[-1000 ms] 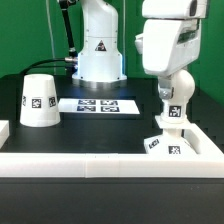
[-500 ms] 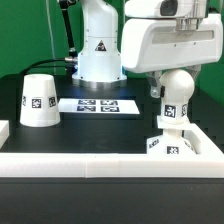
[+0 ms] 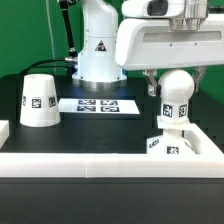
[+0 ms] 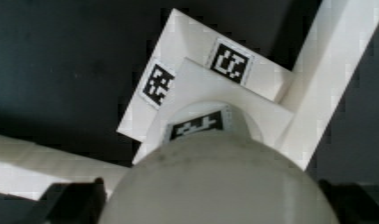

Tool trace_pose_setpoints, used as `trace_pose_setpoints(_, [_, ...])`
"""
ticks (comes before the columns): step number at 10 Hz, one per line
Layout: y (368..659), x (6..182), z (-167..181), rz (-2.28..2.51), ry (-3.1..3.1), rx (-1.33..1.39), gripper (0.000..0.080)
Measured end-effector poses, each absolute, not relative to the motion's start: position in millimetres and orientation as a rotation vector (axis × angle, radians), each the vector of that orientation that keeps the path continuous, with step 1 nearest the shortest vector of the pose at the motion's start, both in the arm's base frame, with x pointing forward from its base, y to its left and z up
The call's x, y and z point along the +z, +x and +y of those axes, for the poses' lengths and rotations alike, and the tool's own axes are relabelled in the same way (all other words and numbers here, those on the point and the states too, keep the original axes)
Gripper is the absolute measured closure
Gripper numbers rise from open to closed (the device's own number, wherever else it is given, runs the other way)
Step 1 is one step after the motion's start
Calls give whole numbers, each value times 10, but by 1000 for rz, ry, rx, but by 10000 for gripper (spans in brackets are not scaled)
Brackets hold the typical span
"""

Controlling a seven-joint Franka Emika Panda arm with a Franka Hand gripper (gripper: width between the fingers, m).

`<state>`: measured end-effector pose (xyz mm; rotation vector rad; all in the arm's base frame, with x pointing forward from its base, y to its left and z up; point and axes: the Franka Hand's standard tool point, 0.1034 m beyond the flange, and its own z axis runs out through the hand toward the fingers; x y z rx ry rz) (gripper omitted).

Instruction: Assemble lamp

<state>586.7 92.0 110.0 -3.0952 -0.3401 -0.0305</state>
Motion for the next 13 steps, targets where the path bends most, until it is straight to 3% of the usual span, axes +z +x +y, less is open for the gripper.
trace_pose_setpoints(13, [5848, 1117, 991, 1229, -2757, 85, 222])
